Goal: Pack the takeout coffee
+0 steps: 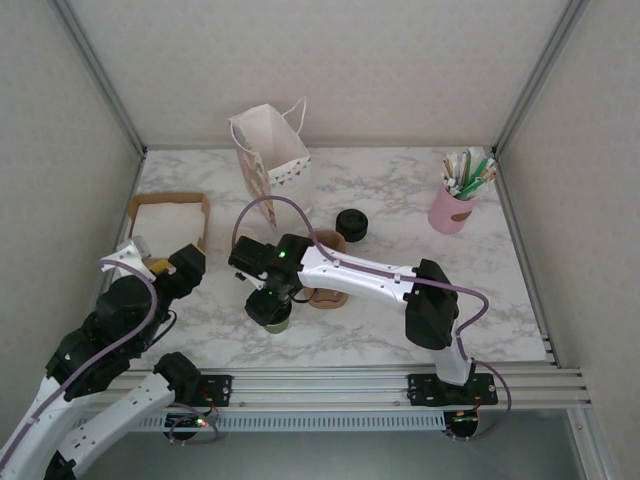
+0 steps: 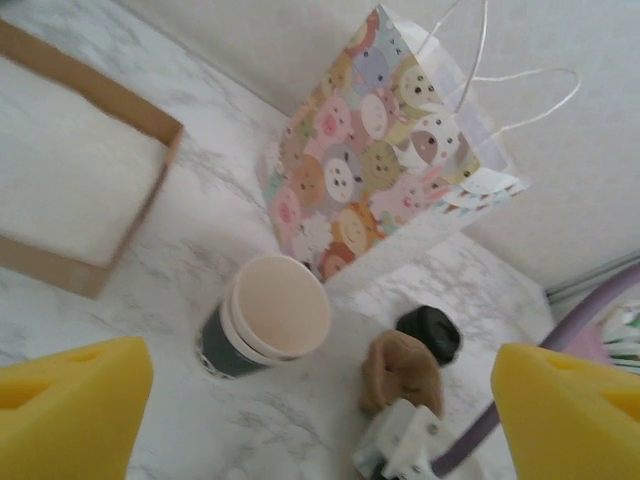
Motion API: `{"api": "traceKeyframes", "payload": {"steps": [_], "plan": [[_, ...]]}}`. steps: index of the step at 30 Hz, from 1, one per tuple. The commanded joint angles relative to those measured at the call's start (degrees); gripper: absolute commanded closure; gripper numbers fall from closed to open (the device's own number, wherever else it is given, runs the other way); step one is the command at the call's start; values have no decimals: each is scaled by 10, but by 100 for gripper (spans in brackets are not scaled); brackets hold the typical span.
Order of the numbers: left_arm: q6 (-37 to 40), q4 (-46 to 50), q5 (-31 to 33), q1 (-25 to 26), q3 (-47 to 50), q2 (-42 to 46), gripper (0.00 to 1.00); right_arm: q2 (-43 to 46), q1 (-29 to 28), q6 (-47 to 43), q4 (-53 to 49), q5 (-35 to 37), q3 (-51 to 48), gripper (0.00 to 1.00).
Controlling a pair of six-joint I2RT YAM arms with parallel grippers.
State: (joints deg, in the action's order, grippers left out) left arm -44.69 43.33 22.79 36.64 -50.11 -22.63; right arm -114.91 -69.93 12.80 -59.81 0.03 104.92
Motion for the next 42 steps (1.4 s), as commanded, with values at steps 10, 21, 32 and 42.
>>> {"api": "traceKeyframes", "payload": {"steps": [10, 21, 32, 42], "plan": [[-128, 9, -65, -5, 96, 37, 55, 22, -13, -3, 2, -6, -41, 27], [-159, -27, -132, -5, 172, 33, 72, 28, -15, -4, 13, -15, -61, 27], [-217, -109, -245, -4, 304, 59, 93, 24, -15, 0, 12, -12, -56, 27], [-270, -186, -365, -4, 426, 125, 98, 23, -15, 9, 7, -10, -50, 27]]}}
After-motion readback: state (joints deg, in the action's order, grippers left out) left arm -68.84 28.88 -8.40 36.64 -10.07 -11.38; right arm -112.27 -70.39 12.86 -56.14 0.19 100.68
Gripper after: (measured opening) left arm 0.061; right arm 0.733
